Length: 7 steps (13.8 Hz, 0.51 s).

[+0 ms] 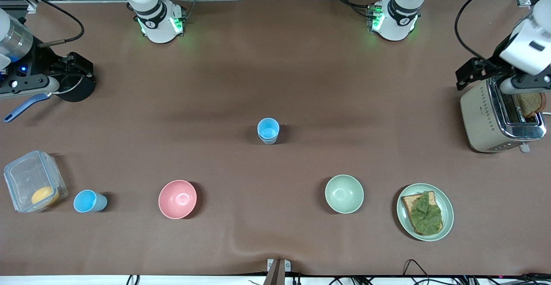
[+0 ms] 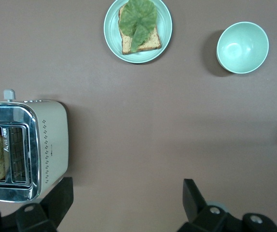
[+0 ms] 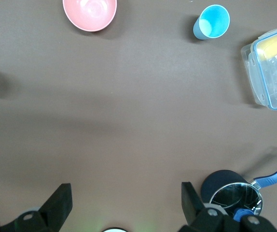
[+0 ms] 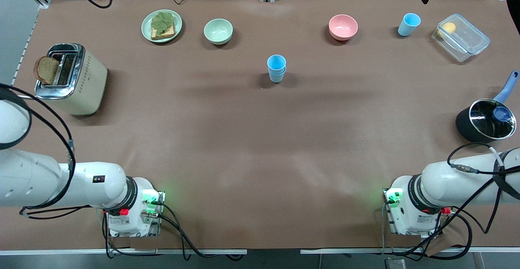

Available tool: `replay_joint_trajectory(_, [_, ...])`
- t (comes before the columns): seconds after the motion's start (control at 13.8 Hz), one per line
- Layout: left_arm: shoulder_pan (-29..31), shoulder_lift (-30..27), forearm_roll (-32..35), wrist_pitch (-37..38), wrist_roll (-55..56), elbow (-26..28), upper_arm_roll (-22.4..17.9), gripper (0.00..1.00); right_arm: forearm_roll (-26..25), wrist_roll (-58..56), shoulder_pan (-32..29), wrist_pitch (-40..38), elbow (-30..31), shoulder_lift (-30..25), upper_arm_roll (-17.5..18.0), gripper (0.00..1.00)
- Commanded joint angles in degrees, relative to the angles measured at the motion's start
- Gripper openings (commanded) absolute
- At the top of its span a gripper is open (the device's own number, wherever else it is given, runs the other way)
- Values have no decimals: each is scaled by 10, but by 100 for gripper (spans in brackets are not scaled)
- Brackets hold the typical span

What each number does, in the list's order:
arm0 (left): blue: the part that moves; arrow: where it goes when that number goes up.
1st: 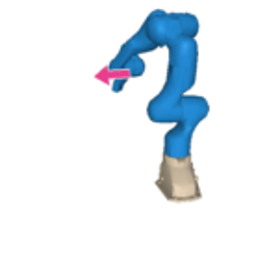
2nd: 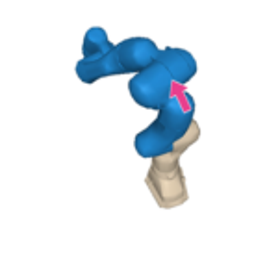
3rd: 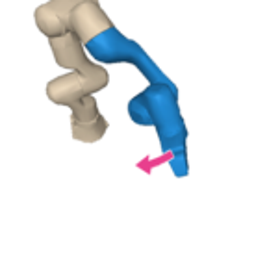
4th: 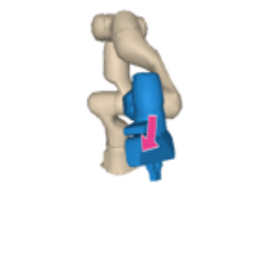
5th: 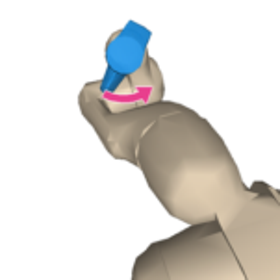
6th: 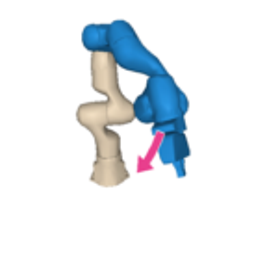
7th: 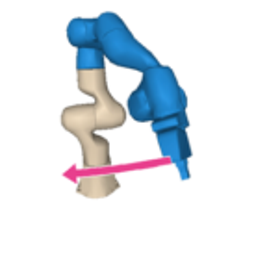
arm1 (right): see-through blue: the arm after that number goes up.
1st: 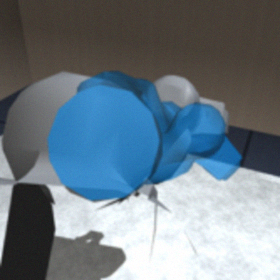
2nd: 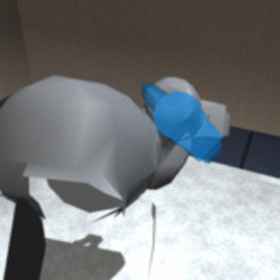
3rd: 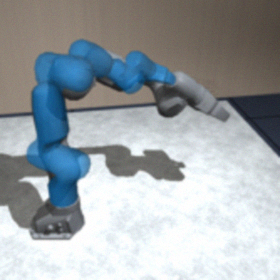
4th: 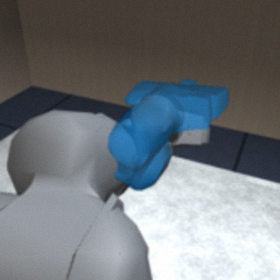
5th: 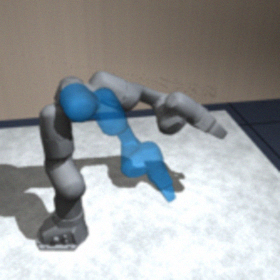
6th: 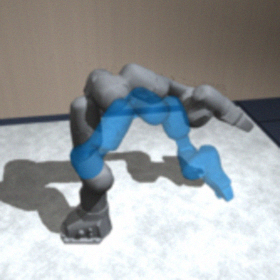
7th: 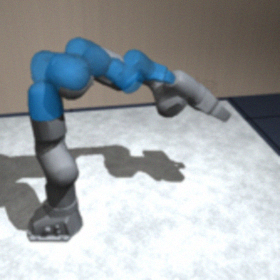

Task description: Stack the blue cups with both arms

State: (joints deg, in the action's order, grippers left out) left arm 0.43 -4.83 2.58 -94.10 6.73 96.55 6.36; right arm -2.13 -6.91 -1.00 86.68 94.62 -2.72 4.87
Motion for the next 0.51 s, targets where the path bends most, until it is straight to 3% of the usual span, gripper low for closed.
replay_joint_trajectory(0.0, [-22,-11,-10,6,-8,2,-18,100,0,-3,-11,-10,-11,3,8,100])
replay_joint_trajectory(0.43, [-18,-10,-13,54,-72,-34,-29,100,0,-3,-16,-20,-11,4,5,100])
